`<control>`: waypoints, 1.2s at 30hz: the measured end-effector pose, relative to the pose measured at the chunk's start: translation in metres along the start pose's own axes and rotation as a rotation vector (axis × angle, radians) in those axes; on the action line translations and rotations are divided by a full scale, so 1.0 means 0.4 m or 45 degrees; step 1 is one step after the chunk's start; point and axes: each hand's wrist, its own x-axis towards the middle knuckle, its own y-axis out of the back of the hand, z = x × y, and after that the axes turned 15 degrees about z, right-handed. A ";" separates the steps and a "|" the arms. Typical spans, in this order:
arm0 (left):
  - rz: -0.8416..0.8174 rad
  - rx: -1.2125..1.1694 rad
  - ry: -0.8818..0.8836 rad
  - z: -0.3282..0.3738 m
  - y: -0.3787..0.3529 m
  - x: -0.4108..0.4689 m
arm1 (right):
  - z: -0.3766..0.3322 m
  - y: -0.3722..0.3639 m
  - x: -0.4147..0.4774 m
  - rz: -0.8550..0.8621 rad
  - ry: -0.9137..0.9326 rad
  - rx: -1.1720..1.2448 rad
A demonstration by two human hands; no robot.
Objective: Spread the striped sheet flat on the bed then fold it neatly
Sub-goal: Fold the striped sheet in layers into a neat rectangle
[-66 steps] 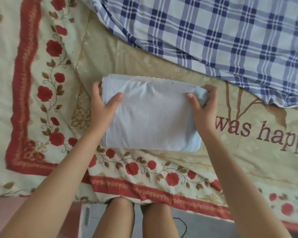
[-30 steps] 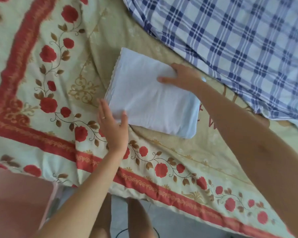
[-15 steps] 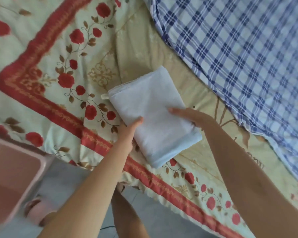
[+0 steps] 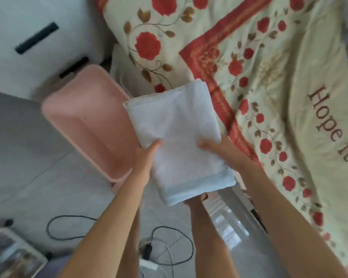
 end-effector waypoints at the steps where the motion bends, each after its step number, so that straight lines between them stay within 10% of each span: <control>1: 0.003 0.037 0.013 0.017 0.082 0.041 | -0.047 -0.080 -0.020 -0.015 0.033 -0.018; 14: 0.173 0.504 -0.191 -0.095 0.505 0.501 | -0.259 -0.823 0.149 0.181 0.720 -0.820; 28: 0.690 0.392 -0.394 -0.243 0.354 0.721 | 0.060 -1.032 0.599 -0.291 0.024 -0.453; 36: 0.775 0.436 -0.535 -0.272 0.343 0.740 | 0.094 -1.079 0.659 0.039 0.331 -0.869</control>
